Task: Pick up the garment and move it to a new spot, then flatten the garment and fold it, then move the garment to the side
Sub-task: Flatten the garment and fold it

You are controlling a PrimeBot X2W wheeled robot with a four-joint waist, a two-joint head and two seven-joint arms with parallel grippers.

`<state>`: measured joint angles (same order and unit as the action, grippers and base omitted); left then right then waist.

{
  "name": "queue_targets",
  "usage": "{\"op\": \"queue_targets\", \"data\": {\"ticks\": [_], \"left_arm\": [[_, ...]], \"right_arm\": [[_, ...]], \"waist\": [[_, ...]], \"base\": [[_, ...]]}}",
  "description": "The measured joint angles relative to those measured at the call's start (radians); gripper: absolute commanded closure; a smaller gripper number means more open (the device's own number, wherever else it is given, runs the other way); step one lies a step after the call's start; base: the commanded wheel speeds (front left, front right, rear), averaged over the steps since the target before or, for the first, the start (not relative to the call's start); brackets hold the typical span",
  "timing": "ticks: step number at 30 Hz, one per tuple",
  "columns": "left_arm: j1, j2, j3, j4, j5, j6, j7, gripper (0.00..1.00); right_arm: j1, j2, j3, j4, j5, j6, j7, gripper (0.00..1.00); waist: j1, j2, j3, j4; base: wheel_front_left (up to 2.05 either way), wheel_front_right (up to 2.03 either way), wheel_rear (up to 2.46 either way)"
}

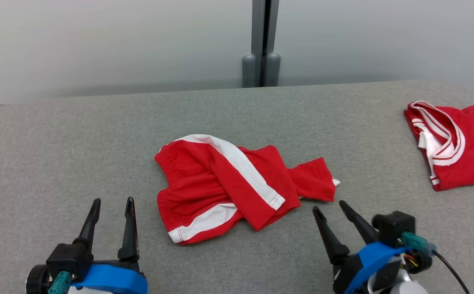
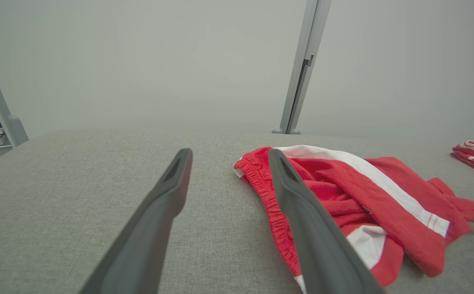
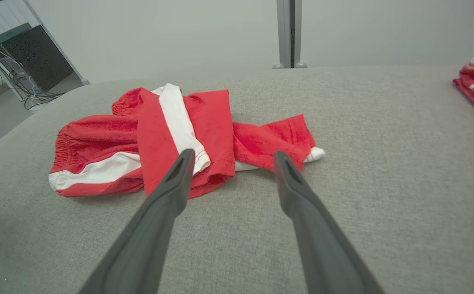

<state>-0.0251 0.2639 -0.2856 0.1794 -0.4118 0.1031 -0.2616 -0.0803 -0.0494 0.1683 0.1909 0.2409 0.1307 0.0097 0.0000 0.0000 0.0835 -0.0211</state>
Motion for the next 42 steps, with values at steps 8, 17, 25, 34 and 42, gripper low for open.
{"op": "queue_targets", "data": {"ticks": [8, 17, 25, 34, 42], "left_arm": [[-0.034, -0.025, 0.024, 0.007, 0.039, -0.042, 0.0, 0.0], [-0.044, -0.053, 0.052, 0.013, 0.074, -0.074, 0.0, 0.0], [-0.044, -0.068, 0.079, 0.013, 0.092, -0.087, 0.0, 0.0], [-0.043, -0.087, 0.087, 0.014, 0.114, -0.105, 0.0, 0.0], [-0.043, -0.102, 0.1, 0.012, 0.123, -0.121, 0.0, 0.0]], "right_arm": [[-0.17, 0.001, 0.056, 0.224, 0.06, 0.0, 0.081, 0.0], [-0.3, 0.001, 0.101, 0.461, 0.108, 0.0, 0.041, 0.27], [-0.351, 0.001, 0.156, 0.533, 0.136, 0.0, -0.023, 1.0], [-0.373, 0.001, 0.157, 0.446, 0.133, 0.0, -0.057, 1.0], [-0.404, 0.001, 0.044, 0.27, 0.094, 0.0, 0.039, 1.0]], "waist": [[0.0002, 0.0001, 0.039, 0.045], [0.0001, 0.0001, 0.072, 0.079], [0.0, 0.0001, 0.073, 0.072], [0.0, 0.0001, 0.063, 0.077], [0.0, 0.0001, 0.07, 0.103]], "base": [[0.0, 0.0, 0.0], [0.0, 0.0, 0.0], [0.0, 0.0, 0.0], [0.0, 0.0, 0.0], [0.0, 0.0, 0.0]]}}
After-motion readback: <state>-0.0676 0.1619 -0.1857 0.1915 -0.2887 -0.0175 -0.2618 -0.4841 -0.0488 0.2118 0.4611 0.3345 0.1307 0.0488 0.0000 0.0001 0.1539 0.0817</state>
